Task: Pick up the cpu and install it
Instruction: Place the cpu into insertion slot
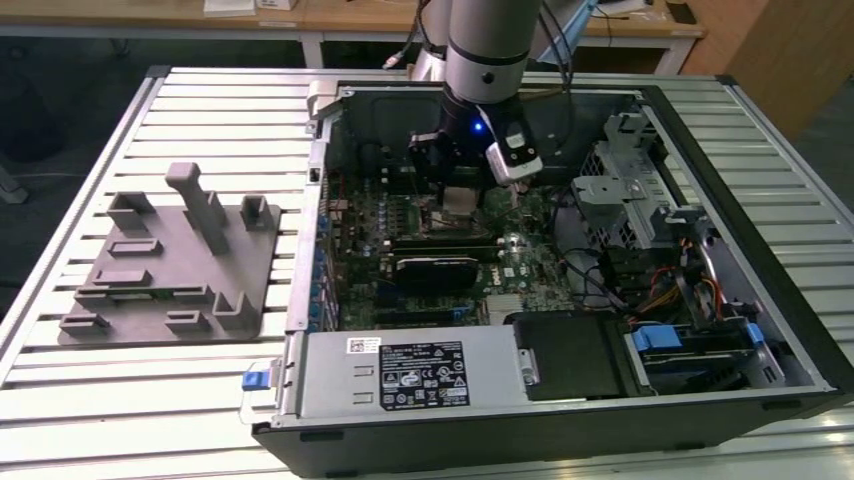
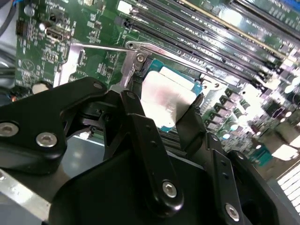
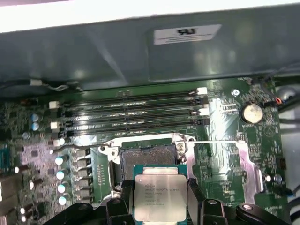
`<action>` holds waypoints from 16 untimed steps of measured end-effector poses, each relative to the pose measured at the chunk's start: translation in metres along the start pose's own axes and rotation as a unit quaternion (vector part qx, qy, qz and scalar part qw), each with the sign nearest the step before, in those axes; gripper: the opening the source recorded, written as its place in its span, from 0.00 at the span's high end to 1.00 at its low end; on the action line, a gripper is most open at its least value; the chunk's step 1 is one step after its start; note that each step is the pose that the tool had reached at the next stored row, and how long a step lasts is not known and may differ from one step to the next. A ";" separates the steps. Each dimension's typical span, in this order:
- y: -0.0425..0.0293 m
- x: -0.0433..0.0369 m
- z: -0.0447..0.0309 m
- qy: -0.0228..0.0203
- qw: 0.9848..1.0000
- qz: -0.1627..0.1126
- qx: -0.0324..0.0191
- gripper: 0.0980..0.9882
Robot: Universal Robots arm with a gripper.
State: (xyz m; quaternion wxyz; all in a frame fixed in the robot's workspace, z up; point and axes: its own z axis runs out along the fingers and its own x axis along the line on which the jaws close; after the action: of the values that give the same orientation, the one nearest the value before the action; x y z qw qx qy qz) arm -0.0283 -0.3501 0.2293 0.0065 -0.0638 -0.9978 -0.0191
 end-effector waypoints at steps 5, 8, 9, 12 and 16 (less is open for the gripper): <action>0.0000 0.0000 0.0000 -0.001 0.999 0.038 -0.001 0.50; 0.0000 0.0000 0.0000 -0.002 0.998 0.059 -0.001 0.50; 0.0000 0.0000 0.0000 -0.002 0.998 0.066 -0.001 0.50; 0.0000 0.0000 0.0000 -0.003 0.996 0.088 -0.001 0.50; 0.0000 0.0000 0.0000 -0.004 0.993 0.115 -0.001 0.50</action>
State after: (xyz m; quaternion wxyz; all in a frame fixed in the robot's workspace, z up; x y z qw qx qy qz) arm -0.0283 -0.3501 0.2293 0.0042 -0.1784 -0.9838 -0.0191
